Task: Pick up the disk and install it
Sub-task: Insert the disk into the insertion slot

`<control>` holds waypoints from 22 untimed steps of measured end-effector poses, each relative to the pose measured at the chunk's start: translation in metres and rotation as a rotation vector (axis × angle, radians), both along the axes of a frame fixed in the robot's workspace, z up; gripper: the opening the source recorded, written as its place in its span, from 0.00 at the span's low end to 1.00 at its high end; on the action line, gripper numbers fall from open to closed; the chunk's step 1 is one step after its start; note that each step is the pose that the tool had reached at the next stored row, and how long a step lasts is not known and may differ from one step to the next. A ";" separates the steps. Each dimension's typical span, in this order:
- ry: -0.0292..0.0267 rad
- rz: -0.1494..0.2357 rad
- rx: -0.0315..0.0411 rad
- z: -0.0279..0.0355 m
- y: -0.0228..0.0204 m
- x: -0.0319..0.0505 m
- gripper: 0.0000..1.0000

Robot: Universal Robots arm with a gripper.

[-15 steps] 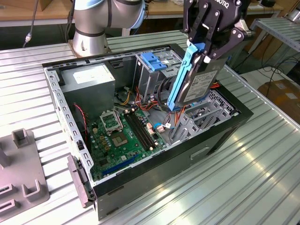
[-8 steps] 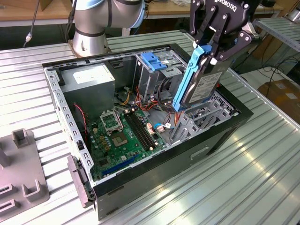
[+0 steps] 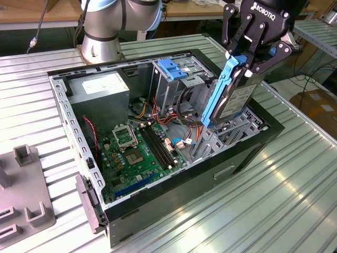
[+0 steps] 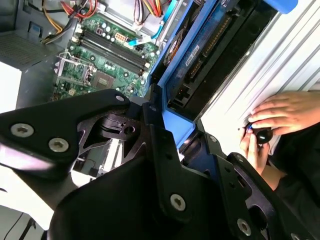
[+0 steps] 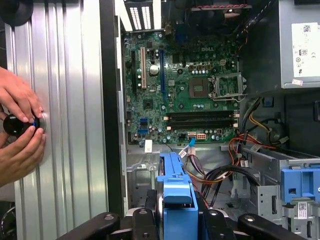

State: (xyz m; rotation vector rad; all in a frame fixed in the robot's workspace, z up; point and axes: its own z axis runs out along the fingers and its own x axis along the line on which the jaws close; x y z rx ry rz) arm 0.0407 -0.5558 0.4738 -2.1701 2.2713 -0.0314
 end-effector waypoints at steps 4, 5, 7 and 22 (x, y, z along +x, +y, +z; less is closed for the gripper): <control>0.0000 0.000 0.0002 -0.0024 -0.0004 0.0155 0.37; 0.0000 0.000 0.0004 -0.0032 -0.0004 0.0177 0.37; 0.0000 0.000 0.0001 -0.0042 -0.0006 0.0213 0.37; 0.0000 -0.005 0.0000 -0.0183 -0.0045 0.0259 0.37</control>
